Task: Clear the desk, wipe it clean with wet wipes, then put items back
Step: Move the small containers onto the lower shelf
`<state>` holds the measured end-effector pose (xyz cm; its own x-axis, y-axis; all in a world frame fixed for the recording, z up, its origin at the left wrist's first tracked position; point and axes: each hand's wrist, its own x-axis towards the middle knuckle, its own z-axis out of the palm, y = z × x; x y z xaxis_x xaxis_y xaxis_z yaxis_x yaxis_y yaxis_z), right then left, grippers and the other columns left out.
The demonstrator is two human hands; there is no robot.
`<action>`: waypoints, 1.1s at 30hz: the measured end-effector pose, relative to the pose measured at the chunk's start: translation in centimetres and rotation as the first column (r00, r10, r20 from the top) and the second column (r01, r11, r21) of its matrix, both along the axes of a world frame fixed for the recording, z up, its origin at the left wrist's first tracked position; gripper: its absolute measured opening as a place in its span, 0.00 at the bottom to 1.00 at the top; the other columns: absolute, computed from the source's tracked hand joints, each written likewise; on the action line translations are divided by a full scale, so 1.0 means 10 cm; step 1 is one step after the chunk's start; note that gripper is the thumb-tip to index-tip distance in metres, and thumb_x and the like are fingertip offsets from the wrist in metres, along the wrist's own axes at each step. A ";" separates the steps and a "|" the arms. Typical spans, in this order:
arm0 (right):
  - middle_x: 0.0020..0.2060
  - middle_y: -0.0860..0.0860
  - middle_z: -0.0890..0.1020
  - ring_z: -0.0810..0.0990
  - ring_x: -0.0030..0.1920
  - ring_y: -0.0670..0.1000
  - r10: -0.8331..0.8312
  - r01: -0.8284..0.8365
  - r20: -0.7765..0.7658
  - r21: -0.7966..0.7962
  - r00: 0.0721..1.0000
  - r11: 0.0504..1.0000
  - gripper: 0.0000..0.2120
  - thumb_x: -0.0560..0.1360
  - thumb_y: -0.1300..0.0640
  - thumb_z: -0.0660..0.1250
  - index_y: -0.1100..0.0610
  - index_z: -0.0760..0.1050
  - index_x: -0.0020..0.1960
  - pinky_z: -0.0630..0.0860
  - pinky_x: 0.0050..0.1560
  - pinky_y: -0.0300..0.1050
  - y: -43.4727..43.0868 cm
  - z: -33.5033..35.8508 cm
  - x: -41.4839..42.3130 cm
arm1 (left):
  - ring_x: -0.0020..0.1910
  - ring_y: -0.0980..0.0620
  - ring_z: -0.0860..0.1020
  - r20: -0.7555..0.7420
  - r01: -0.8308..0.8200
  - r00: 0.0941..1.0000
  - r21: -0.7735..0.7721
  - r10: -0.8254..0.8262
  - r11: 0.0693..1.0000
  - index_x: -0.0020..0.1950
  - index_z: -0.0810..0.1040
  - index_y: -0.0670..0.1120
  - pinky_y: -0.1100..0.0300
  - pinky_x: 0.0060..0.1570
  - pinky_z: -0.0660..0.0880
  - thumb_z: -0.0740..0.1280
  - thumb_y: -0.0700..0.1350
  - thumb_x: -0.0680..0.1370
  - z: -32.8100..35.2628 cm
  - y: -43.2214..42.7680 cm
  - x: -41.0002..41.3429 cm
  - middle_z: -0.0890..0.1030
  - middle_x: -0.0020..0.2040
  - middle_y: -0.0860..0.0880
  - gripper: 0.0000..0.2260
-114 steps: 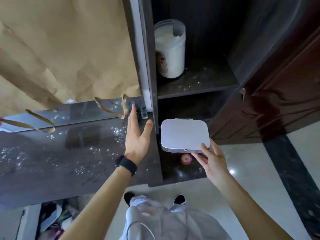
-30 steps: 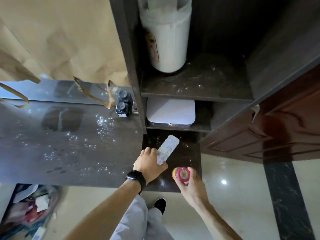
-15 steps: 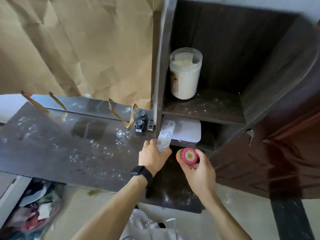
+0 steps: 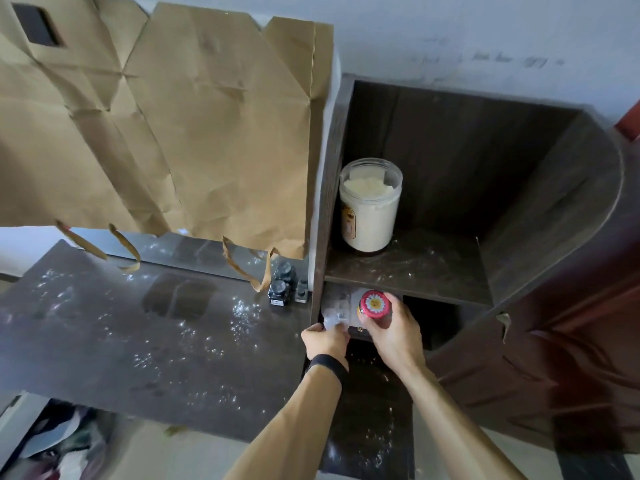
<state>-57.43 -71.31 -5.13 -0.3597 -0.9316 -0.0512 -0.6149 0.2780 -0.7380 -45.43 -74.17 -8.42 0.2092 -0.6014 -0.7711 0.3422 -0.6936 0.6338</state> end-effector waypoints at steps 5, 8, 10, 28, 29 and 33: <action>0.61 0.51 0.80 0.79 0.60 0.50 0.004 -0.009 0.102 0.056 0.995 0.998 0.33 0.72 0.42 0.74 0.54 0.69 0.71 0.73 0.58 0.38 -0.05 -0.06 -0.04 | 0.36 0.48 0.78 -0.164 -0.095 0.981 0.078 0.106 0.992 0.38 0.70 0.44 0.59 0.33 0.79 0.73 0.41 0.77 0.22 0.04 0.07 0.78 0.38 0.43 0.13; 0.60 0.50 0.81 0.80 0.58 0.48 0.006 -0.010 0.132 0.029 0.991 1.000 0.31 0.71 0.43 0.75 0.54 0.72 0.70 0.73 0.57 0.36 -0.06 -0.12 -0.03 | 0.37 0.49 0.78 -0.133 -0.034 0.990 0.136 0.052 0.990 0.40 0.74 0.43 0.52 0.43 0.80 0.75 0.45 0.75 0.23 -0.06 0.11 0.78 0.38 0.45 0.12; 0.59 0.50 0.81 0.80 0.59 0.48 0.012 -0.011 0.114 -0.006 0.993 1.000 0.30 0.71 0.43 0.75 0.54 0.73 0.69 0.73 0.57 0.36 -0.07 -0.15 -0.01 | 0.38 0.49 0.78 -0.122 -0.008 0.992 0.153 0.027 0.988 0.42 0.76 0.43 0.51 0.42 0.78 0.76 0.48 0.73 0.24 -0.10 0.13 0.79 0.39 0.45 0.13; 0.63 0.51 0.80 0.79 0.63 0.49 0.080 -0.079 0.005 -0.007 0.997 0.997 0.31 0.74 0.44 0.71 0.56 0.69 0.72 0.75 0.63 0.42 -0.08 -0.33 0.04 | 0.42 0.52 0.81 -0.138 0.111 0.986 0.138 -0.092 0.984 0.48 0.80 0.41 0.53 0.46 0.75 0.76 0.49 0.74 0.22 -0.15 0.17 0.85 0.46 0.48 0.12; 0.63 0.51 0.80 0.79 0.62 0.49 0.084 -0.084 0.008 -0.003 0.996 0.996 0.31 0.74 0.44 0.72 0.56 0.68 0.72 0.75 0.63 0.42 -0.08 -0.33 0.04 | 0.42 0.52 0.80 -0.147 0.133 0.983 0.137 -0.112 0.982 0.49 0.80 0.42 0.53 0.47 0.75 0.76 0.50 0.74 0.22 -0.15 0.19 0.84 0.47 0.48 0.13; 0.63 0.54 0.79 0.82 0.56 0.48 0.077 -0.077 -0.005 -0.024 0.997 0.997 0.32 0.73 0.52 0.75 0.58 0.67 0.73 0.75 0.52 0.32 0.01 -0.31 0.04 | 0.46 0.50 0.81 -0.141 0.270 0.958 0.136 -0.251 0.953 0.51 0.79 0.46 0.53 0.48 0.75 0.75 0.55 0.74 0.29 -0.12 0.30 0.84 0.50 0.50 0.15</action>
<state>-57.03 -71.22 -8.24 -0.2875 -0.9574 -0.0268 -0.6368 0.2120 -0.7413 -42.45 -75.37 -5.53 -0.0390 -0.4963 -0.8673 0.2042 -0.8536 0.4793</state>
